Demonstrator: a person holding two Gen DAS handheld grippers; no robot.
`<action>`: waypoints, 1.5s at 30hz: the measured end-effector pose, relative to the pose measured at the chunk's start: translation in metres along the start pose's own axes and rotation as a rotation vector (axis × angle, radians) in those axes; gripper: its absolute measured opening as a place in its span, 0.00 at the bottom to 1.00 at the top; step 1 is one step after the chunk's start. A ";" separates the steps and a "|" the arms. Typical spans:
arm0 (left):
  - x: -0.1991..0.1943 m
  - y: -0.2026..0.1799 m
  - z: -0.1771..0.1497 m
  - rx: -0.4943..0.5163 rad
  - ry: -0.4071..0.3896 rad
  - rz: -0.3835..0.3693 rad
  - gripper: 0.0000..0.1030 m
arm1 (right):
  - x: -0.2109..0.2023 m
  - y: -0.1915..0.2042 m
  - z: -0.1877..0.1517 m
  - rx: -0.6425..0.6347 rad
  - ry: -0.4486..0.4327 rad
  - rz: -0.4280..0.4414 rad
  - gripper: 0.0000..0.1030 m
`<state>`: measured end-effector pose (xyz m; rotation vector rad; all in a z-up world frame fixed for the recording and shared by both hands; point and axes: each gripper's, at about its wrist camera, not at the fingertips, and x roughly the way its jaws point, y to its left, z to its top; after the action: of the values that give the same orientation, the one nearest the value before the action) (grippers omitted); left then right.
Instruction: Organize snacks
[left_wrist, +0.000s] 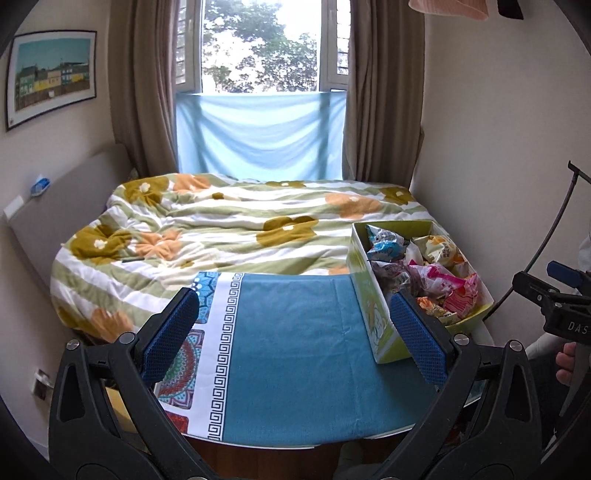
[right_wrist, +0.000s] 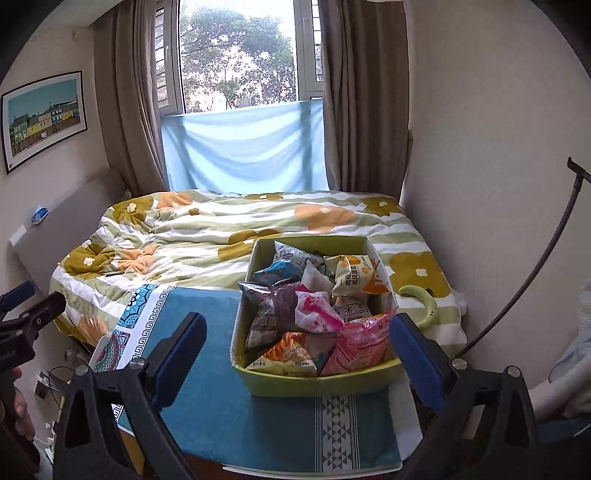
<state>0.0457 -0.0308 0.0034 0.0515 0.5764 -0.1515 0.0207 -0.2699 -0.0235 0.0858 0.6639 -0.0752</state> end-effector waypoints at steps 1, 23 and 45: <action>-0.007 0.002 -0.004 0.001 -0.016 0.002 0.99 | -0.004 0.004 -0.005 0.003 -0.001 -0.001 0.96; -0.036 0.016 -0.024 0.034 -0.060 0.001 0.99 | -0.035 0.044 -0.036 0.008 -0.054 -0.013 0.96; -0.031 0.010 -0.022 0.034 -0.060 -0.001 0.99 | -0.030 0.043 -0.038 0.008 -0.053 -0.010 0.96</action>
<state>0.0101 -0.0147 0.0020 0.0796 0.5137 -0.1636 -0.0223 -0.2224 -0.0322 0.0880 0.6109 -0.0891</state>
